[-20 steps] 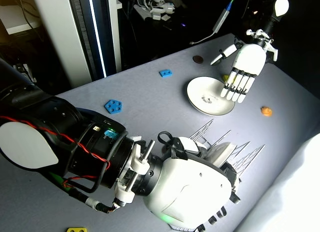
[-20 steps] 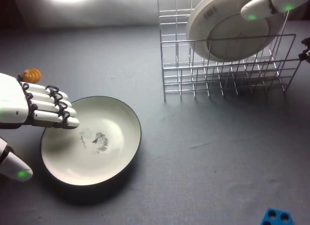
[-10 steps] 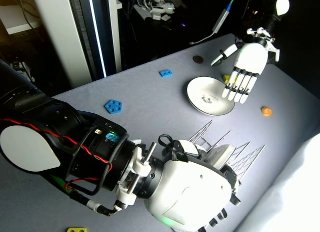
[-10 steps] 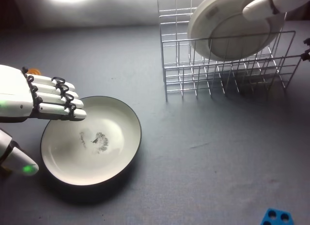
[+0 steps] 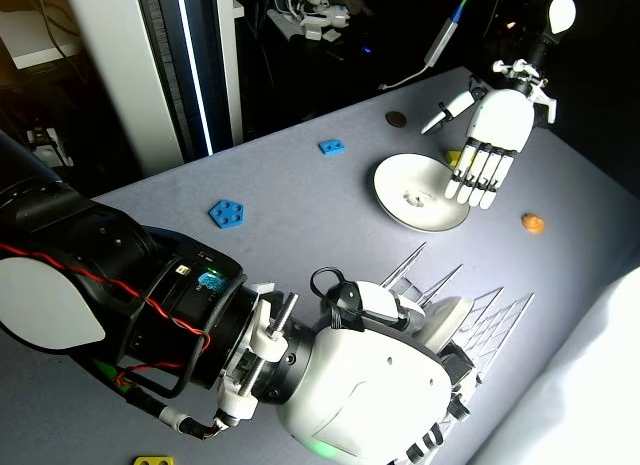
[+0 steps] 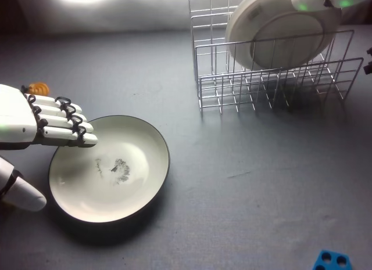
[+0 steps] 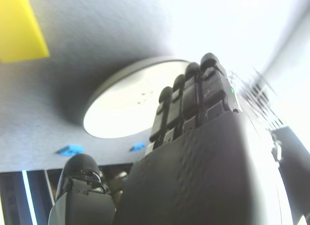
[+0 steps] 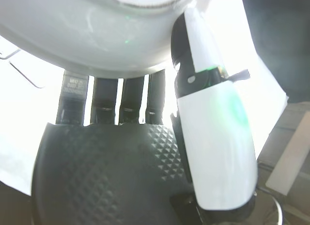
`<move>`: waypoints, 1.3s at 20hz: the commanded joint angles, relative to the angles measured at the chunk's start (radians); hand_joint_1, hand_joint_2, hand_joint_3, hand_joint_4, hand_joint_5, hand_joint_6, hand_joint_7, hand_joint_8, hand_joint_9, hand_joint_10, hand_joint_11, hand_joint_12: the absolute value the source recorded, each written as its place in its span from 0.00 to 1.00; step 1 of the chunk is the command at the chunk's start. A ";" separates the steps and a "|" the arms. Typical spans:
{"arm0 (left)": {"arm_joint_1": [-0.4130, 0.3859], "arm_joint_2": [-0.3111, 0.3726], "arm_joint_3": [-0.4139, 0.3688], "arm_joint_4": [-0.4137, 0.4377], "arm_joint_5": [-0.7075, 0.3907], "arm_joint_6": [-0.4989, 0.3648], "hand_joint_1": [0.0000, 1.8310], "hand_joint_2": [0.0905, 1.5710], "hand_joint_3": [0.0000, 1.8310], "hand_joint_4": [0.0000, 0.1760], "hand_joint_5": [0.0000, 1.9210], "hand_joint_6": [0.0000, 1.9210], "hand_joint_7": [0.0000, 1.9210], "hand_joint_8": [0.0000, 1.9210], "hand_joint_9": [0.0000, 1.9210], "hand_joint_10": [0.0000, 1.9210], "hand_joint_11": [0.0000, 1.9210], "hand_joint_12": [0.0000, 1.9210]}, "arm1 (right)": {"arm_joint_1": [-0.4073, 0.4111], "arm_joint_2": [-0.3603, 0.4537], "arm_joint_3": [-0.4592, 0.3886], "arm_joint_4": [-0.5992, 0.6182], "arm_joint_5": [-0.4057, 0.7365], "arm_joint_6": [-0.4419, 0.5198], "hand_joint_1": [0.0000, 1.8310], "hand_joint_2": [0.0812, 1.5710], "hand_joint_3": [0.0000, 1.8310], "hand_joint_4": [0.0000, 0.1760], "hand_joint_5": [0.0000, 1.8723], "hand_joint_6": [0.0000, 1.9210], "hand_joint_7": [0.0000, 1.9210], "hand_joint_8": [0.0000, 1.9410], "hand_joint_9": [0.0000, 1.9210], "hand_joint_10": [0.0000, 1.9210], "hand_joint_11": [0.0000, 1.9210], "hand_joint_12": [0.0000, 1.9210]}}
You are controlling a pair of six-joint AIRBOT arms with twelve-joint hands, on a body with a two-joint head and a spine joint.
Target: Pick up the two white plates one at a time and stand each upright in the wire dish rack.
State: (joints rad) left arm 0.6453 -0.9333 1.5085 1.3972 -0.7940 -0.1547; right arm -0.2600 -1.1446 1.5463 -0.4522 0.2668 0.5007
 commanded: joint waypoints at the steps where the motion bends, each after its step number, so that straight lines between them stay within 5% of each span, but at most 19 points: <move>1: 0.000 -0.003 0.006 -0.059 -0.019 -0.005 0.00 0.64 0.00 0.00 0.00 0.00 0.00 0.00 0.00 0.00 0.00 0.00 | 0.001 0.003 0.006 0.028 0.086 0.007 0.62 0.69 0.00 0.00 0.43 0.13 0.48 0.01 0.44 0.07 0.22 0.65; 16: 0.050 -0.008 -0.003 -0.060 0.013 -0.013 0.00 0.63 0.00 0.00 0.00 0.00 0.00 0.00 0.00 0.00 0.00 0.00 | 0.021 0.006 0.001 0.028 0.134 0.000 0.60 0.70 0.00 0.00 0.39 0.04 0.42 0.00 0.37 0.06 0.12 0.73; 26: 0.074 -0.013 -0.004 -0.060 0.024 -0.032 0.00 0.64 0.00 0.00 0.00 0.00 0.00 0.00 0.00 0.00 0.00 0.00 | 0.023 0.005 0.001 0.092 0.199 -0.109 0.60 0.71 0.00 0.00 0.41 0.04 0.43 0.01 0.39 0.08 0.15 0.70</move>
State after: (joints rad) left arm 0.7162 -0.9447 1.5051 1.3647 -0.7567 -0.1856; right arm -0.2535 -1.1477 1.5452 -0.3847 0.3546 0.3721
